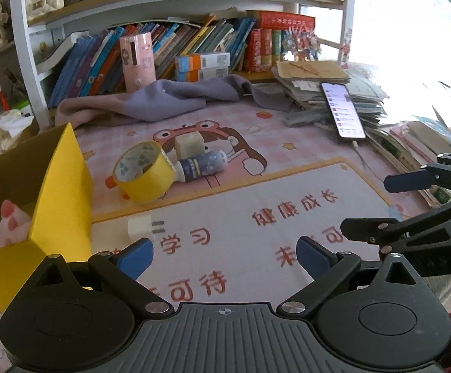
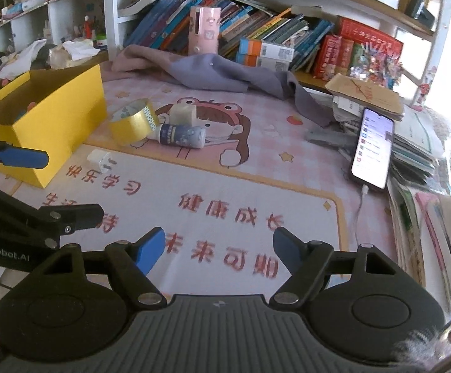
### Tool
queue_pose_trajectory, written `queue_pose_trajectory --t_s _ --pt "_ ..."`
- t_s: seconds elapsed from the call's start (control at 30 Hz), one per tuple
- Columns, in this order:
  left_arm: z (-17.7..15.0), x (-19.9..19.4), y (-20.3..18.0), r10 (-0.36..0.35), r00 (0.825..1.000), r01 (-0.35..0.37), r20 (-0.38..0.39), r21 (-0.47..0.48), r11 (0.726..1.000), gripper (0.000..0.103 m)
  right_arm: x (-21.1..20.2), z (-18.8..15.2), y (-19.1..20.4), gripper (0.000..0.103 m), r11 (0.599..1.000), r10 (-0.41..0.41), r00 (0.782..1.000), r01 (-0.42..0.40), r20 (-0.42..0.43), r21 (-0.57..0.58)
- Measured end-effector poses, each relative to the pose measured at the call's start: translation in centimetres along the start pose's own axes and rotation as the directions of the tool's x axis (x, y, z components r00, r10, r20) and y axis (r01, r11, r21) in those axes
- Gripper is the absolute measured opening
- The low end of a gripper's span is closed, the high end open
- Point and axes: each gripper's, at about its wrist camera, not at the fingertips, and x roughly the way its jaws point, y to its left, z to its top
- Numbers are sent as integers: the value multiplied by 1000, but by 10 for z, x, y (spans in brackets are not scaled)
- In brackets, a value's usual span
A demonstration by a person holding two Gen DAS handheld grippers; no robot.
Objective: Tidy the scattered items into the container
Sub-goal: 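Grasp the small white plug with the left tool while the right tool grasps the spray bottle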
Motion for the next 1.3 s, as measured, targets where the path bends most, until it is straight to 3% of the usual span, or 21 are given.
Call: queue_pose_trajectory --t_s 0.2,0.3,0.4,0.57,0.73,0.93,1.03,1.3 --pt "19 19 -3 45 999 -45 -24 -9 999 98 26 26 -20 75 998 64 998 -63 5 -18" --pt "28 27 -3 74 997 -74 -28 2 997 91 39 39 -29 75 995 96 995 -96 17 -19" --pt "35 36 -1 108 993 -108 -38 5 994 86 54 50 -37 71 991 131 991 -130 20 -17" --pt "44 53 8 178 982 -178 -66 2 984 85 83 67 -43 65 982 184 983 -183 27 -41" --pt "46 73 21 227 967 -231 -114 -27 973 71 117 82 -41 62 970 237 972 -236 10 -67" --pt "39 101 38 278 942 -303 -186 -124 945 57 158 95 -27 64 949 281 960 -280 -12 -146" --pt "36 110 42 322 924 -352 -207 -130 927 57 176 98 -17 68 931 295 955 -295 -30 -215" --pt "31 124 56 324 906 -382 -270 -199 902 57 197 103 -2 70 852 348 937 -321 -10 -413"
